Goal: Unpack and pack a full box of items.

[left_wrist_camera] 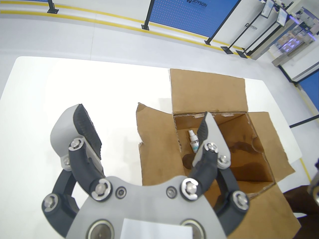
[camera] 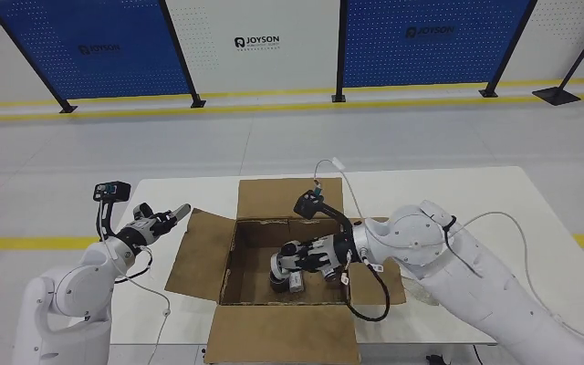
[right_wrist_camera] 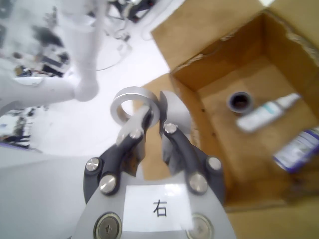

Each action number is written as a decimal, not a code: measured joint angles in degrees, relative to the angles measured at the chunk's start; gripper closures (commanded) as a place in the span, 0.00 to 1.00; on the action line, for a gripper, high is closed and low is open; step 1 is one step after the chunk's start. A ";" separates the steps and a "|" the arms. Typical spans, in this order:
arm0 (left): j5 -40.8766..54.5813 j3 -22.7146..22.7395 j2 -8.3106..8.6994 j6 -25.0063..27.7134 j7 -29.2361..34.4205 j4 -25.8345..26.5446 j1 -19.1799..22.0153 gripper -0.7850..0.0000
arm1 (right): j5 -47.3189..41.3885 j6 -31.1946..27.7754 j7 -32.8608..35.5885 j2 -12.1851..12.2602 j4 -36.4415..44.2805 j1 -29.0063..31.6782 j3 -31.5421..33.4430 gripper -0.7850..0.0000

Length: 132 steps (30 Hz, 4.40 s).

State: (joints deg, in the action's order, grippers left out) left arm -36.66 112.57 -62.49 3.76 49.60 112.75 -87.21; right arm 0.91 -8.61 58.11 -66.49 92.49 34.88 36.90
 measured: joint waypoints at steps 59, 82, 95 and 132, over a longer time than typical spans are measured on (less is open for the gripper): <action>0.00 0.00 0.00 0.00 0.00 0.00 0.00 0.00 | 9.47 -11.96 -5.33 -24.83 -40.03 -10.31 -20.02 0.87; 0.00 0.00 0.00 0.00 0.00 0.00 0.00 0.00 | 6.69 -21.65 -28.35 -7.09 -2.85 26.96 23.09 1.00; 0.00 0.00 0.00 0.00 0.00 0.00 0.00 0.00 | 6.89 -20.00 -31.96 -7.00 -4.18 27.94 24.72 1.00; 0.00 0.00 0.00 0.00 0.00 0.00 0.00 0.00 | 5.69 -18.04 -20.41 -2.60 -7.61 42.64 41.90 1.00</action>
State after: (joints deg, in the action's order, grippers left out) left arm -36.66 112.57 -62.49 3.76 49.60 112.75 -87.21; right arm 6.60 -26.65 37.70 -69.09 84.89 77.51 78.80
